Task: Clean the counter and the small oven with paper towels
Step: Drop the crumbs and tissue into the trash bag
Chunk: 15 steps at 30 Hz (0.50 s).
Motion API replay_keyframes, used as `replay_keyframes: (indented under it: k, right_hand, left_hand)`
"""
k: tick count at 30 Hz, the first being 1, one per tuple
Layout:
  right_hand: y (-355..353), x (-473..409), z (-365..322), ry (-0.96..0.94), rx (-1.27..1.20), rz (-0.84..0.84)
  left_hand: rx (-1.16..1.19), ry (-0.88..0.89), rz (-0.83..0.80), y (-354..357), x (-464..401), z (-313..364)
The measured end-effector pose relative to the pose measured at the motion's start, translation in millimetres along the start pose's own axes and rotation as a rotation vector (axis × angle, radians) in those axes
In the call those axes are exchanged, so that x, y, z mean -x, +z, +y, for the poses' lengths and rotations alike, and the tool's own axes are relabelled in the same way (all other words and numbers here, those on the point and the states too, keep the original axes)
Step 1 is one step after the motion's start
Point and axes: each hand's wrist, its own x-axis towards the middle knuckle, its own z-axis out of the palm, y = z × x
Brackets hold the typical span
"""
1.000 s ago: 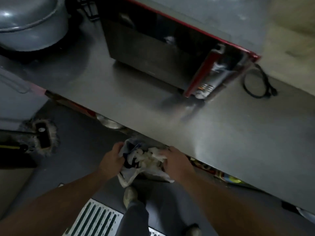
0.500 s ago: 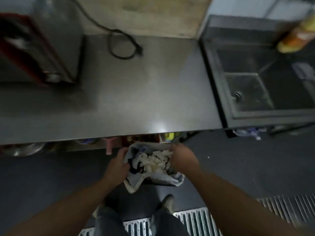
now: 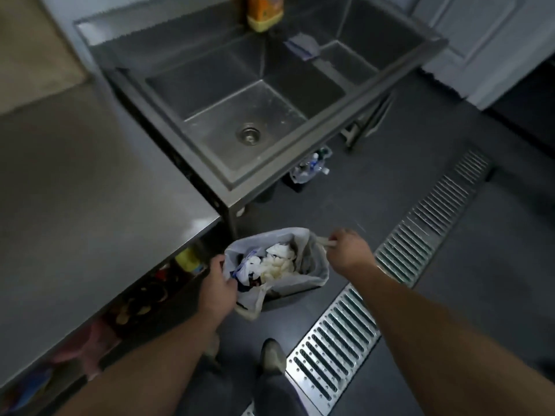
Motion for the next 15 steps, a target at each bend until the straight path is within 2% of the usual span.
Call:
replay_keyframes:
  k: [5,15]
  right_hand:
    - [15.4,-0.3,21.1,0.136,-0.088,0.067]
    - [111.1,-45.1,40.9,0.211,-0.230,0.105]
  left_hand:
    - [-0.086,0.004,-0.087,24.8,-33.4,1.4]
    - [-0.081,-0.089,-0.023,75.6,-118.6,-40.3]
